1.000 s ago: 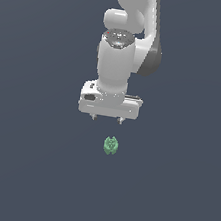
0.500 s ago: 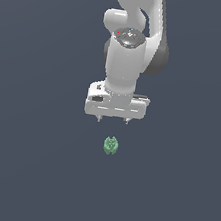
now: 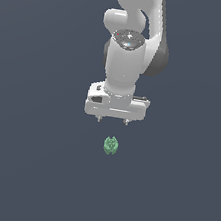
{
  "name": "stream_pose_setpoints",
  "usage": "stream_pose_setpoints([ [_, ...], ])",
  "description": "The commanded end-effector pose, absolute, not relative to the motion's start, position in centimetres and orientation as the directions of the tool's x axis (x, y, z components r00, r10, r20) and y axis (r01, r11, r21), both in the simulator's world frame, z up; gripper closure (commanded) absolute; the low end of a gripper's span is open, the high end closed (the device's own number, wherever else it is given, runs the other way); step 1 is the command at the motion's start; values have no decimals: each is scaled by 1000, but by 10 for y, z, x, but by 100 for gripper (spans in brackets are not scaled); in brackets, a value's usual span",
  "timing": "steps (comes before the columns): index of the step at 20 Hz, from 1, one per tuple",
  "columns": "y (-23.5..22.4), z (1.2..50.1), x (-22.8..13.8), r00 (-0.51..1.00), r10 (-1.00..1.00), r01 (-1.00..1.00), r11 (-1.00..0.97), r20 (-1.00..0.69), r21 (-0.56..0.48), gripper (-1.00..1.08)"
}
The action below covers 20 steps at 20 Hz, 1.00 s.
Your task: Pick up the object and move it to a goal position.
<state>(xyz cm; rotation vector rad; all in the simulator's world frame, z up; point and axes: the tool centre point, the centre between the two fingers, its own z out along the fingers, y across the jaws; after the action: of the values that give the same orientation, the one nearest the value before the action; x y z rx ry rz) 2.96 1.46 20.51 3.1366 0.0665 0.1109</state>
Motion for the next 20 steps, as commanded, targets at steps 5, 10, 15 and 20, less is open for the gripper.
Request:
stream_pose_setpoints([
  [5,15,199,32,997,-50,-50,-999,65,-5,-92],
  [10,16,193,34,986,-158,-157,-987,57,-14,-92],
  [15,17,185,38,956,-290,-289,-957,46,-22,-92],
  [20,18,176,41,908,-418,-417,-908,35,-27,-92],
])
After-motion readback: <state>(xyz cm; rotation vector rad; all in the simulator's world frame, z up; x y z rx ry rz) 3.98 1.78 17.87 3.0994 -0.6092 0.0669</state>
